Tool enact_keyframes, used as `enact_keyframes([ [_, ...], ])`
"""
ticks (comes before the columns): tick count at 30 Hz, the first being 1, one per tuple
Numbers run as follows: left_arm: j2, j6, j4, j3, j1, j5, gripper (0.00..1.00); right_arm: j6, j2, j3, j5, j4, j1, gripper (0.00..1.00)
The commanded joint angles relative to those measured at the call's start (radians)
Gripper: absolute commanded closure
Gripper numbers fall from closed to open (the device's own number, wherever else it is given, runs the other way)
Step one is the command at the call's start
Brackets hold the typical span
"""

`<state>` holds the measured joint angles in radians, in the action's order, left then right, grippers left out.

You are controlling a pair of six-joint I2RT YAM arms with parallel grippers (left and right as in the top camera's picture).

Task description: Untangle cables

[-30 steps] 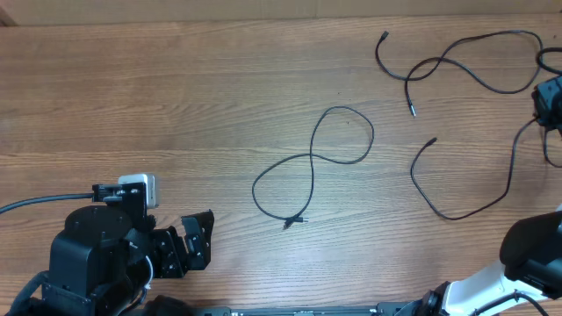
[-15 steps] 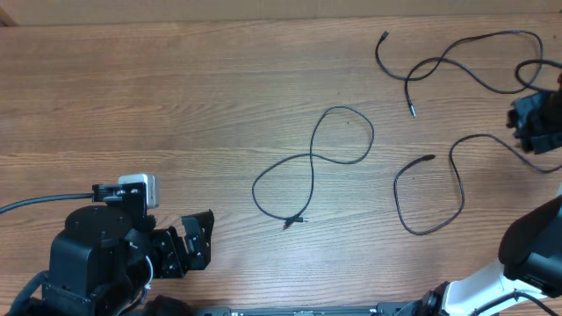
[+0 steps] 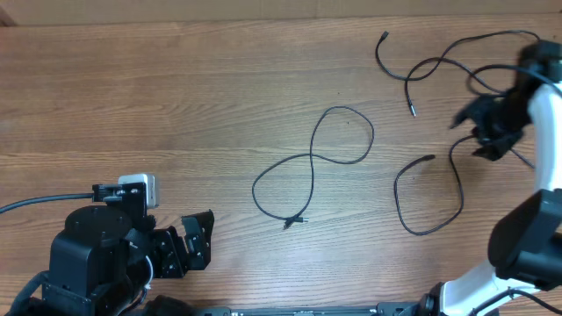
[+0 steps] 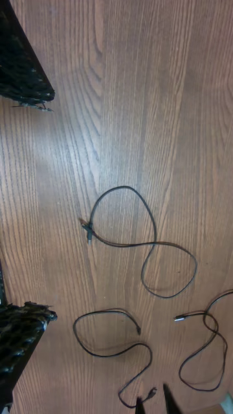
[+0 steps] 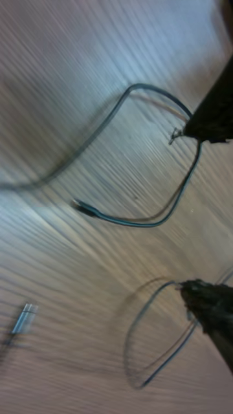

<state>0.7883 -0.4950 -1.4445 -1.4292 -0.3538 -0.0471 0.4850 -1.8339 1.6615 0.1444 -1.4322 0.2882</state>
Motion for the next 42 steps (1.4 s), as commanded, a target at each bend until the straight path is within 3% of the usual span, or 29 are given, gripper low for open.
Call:
enact_keyframes([
  [1,0.002,0.008,0.001,-0.002,-0.006,0.014,0.0,-0.045,0.001,-0.076,-0.041,0.038,-0.086,0.24],
  [3,0.002,0.008,0.001,-0.002,-0.006,0.014,0.01,-0.045,0.001,-0.13,-0.047,0.089,-0.127,0.09],
  [9,0.002,0.008,0.001,-0.002,-0.006,0.014,0.0,0.029,0.001,-0.311,-0.046,0.25,-0.222,0.11],
  [14,0.002,0.008,0.001,-0.002,-0.006,0.014,0.0,0.083,0.0,-0.427,-0.047,0.365,-0.262,0.3],
  [20,0.002,0.008,0.001,-0.002,-0.006,0.014,0.0,0.112,-0.001,-0.525,-0.057,0.462,-0.285,0.37],
  [24,0.002,0.008,0.001,-0.002,-0.006,0.014,0.01,0.144,-0.001,-0.571,-0.098,0.496,-0.288,0.49],
  [33,0.002,0.008,0.001,-0.002,-0.006,0.014,0.0,0.139,-0.001,-0.568,-0.099,0.511,-0.286,0.94],
  [42,0.002,0.008,0.001,-0.002,-0.006,0.014,0.0,0.124,-0.001,-0.212,-0.098,0.338,-0.237,0.96],
])
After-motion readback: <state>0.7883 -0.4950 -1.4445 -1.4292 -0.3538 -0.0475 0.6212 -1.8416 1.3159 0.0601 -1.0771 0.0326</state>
